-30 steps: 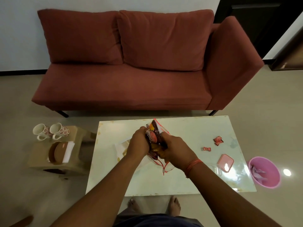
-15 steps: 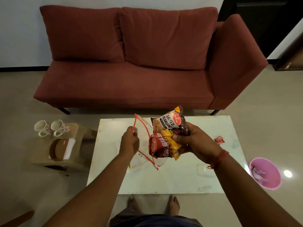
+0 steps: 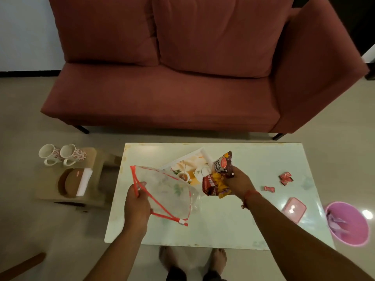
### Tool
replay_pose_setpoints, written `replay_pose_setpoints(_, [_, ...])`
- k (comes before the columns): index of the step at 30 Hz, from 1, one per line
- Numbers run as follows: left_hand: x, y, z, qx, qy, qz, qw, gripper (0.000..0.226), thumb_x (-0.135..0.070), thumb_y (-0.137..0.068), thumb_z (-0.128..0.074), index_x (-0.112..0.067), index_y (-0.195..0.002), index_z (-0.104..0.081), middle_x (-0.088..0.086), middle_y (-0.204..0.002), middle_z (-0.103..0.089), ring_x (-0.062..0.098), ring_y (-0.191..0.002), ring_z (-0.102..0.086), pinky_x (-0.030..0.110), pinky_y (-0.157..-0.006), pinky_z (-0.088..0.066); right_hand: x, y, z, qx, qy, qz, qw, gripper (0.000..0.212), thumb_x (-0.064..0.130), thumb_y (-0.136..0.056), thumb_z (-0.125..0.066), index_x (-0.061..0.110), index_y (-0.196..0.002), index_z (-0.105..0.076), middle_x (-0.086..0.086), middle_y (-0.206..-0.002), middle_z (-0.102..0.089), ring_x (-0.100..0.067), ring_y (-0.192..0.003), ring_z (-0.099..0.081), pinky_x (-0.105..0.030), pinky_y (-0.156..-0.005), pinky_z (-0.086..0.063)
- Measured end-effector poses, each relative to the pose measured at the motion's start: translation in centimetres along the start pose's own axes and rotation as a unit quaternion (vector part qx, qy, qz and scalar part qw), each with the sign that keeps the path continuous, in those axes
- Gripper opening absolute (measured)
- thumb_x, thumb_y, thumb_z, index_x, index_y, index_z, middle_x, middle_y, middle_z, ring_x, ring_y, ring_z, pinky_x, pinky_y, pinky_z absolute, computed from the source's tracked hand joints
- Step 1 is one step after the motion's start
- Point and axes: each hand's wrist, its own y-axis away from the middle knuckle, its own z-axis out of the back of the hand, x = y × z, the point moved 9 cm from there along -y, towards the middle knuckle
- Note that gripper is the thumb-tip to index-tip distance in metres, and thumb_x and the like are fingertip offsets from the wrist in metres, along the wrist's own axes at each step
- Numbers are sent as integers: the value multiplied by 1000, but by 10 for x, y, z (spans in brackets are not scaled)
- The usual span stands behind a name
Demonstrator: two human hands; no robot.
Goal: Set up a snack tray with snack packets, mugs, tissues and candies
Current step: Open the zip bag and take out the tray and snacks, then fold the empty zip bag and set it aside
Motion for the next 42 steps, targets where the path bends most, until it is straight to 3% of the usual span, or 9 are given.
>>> replay_pose_setpoints(4, [19,-18,-5,35,68,24,997,14,-30,-100,-50,-26,-102,-63,14,-105,-57,23,-78,-56,33,-65,-50,-42,-67,-44,13,69,-49,996,38,8,-84,-50,22,-117,-61,-6,-104,-68,-24,-92,-65,-37,-84,-57])
replay_pose_setpoints(9, [30,-27,-15,46,48,-44,997,23,-19,-97,-49,-17,-118,-58,2,-96,-60,10,-79,-56,33,-72,-47,-75,-140,-95,55,112,-35,992,37,14,-87,-58,20,-123,-60,-7,-114,-68,-27,-103,-63,-31,-87,-52])
replay_pose_setpoints(13, [54,-34,-11,35,18,-18,999,13,-22,-100,-51,-25,-106,-62,6,-68,-52,19,-55,-46,32,-54,-44,-104,-182,-121,88,135,-43,986,29,19,-87,-59,21,-115,-62,-9,-108,-70,-28,-97,-66,-39,-82,-58])
replay_pose_setpoints(20, [56,-46,-22,92,-73,-66,991,18,-48,-94,-49,-39,-105,-61,-1,-95,-61,25,-81,-58,52,-76,-55,-133,-173,-105,-24,114,-92,989,46,16,-90,-57,7,-132,-43,-19,-127,-57,-36,-115,-57,-41,-92,-49])
replay_pose_setpoints(24, [28,-41,-36,133,-74,-83,985,21,-41,-94,-50,-31,-107,-64,-4,-91,-61,27,-72,-60,52,-79,-56,-100,-134,-86,-41,113,5,993,53,15,-89,-59,15,-140,-42,-10,-138,-52,-28,-124,-52,-34,-97,-46])
replay_pose_setpoints(28, [-6,-30,-46,209,-36,-49,976,17,-36,-96,-54,-28,-99,-69,2,-80,-58,10,-55,-48,24,-46,-43,-29,-74,-88,81,21,115,990,51,13,-93,-60,40,-134,-46,8,-145,-46,-15,-133,-45,-29,-105,-39])
replay_pose_setpoints(34, [-85,-2,-49,360,-117,-103,920,21,-28,-101,-50,-25,-99,-71,-1,-76,-57,11,-56,-45,23,-49,-41,88,22,-86,245,85,193,946,77,77,-75,-51,46,-144,-34,18,-152,-35,-5,-139,-35,-28,-111,-34])
replay_pose_setpoints(37, [-117,16,-51,460,-76,-80,881,20,-22,-101,-50,-15,-108,-68,-2,-70,-53,7,-48,-36,22,-45,-32,123,59,-86,286,119,194,931,60,60,-79,-64,34,-133,-55,12,-134,-59,-10,-124,-55,-26,-105,-43])
replay_pose_setpoints(42, [-153,15,-32,491,154,-10,858,43,-41,-92,-52,-12,-122,-62,8,-103,-68,16,-74,-65,33,-69,-55,157,87,-50,87,-41,225,970,18,26,-85,-70,9,-90,-68,-1,-80,-66,-15,-72,-61,-31,-73,-51])
